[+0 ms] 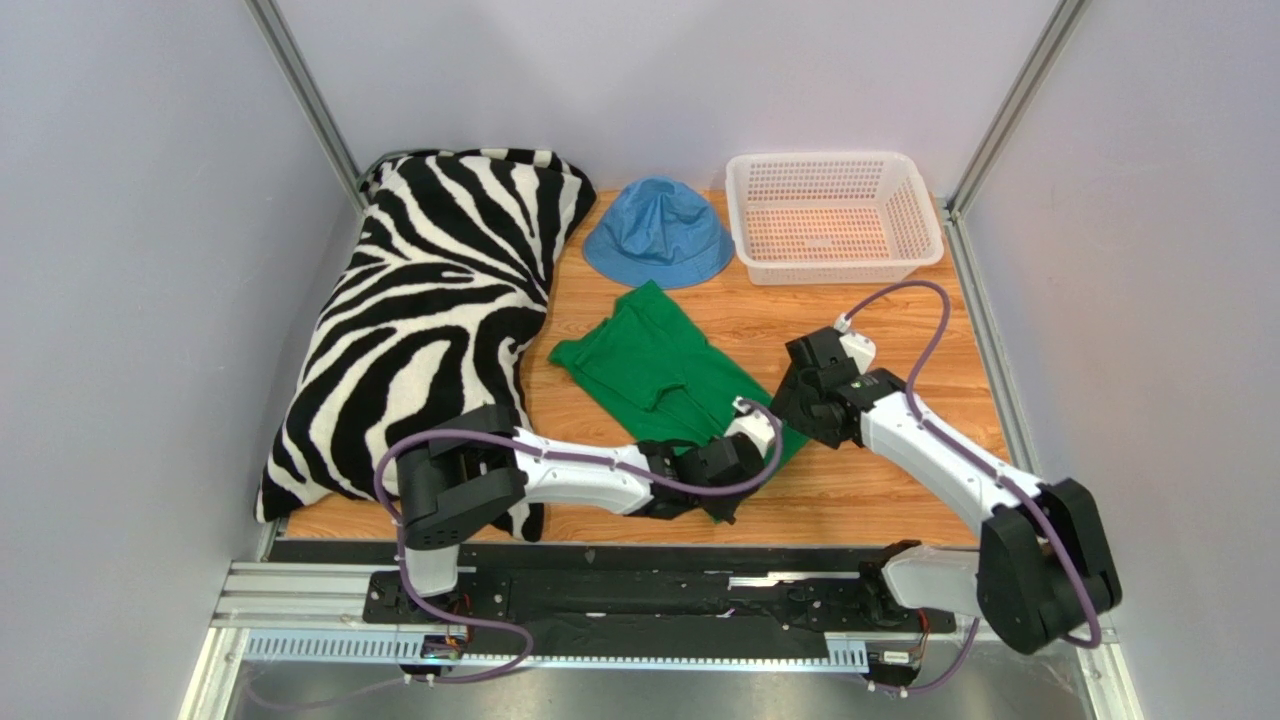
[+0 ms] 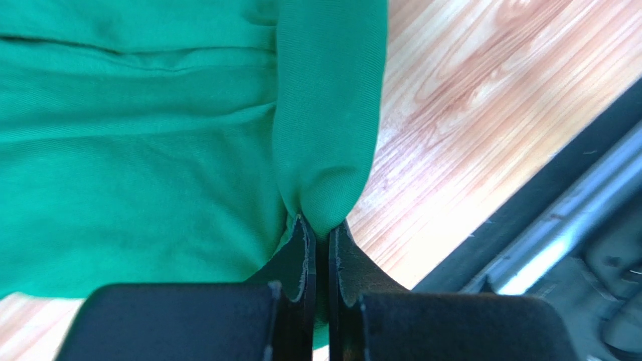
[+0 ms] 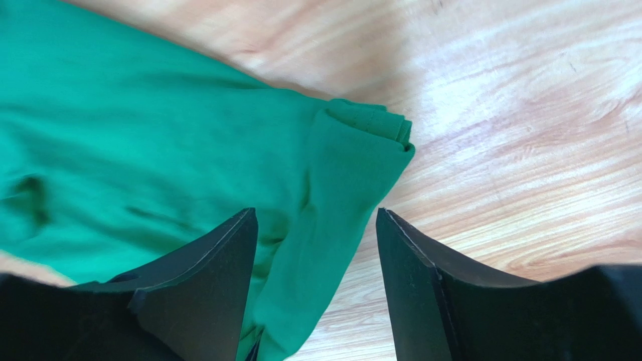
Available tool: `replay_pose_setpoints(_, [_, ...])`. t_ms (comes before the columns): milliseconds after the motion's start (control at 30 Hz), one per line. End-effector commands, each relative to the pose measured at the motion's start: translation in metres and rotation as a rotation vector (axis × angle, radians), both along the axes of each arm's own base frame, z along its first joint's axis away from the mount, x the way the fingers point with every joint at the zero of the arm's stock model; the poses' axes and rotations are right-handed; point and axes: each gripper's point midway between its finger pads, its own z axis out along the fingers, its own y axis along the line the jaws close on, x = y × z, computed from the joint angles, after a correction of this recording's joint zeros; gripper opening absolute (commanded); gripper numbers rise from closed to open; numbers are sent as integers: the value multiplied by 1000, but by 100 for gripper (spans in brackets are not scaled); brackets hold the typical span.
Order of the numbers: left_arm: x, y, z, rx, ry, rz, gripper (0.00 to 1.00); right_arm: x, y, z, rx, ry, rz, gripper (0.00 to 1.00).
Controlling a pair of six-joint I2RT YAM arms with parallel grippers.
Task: Roll the t-shirts
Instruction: Roll the arm.
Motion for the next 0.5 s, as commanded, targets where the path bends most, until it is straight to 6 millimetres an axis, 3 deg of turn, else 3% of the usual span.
replay_pose_setpoints(0, [-16,-1,0,-147,248,2,0,7,7,20,64,-115,12,64])
replay_pose_setpoints(233, [-23,2,-2,-315,491,23,0,-7,8,17,133,-159,-1,62])
replay_pose_setpoints(467, [-22,3,-3,-391,620,44,0,-18,17,9,220,-188,6,61])
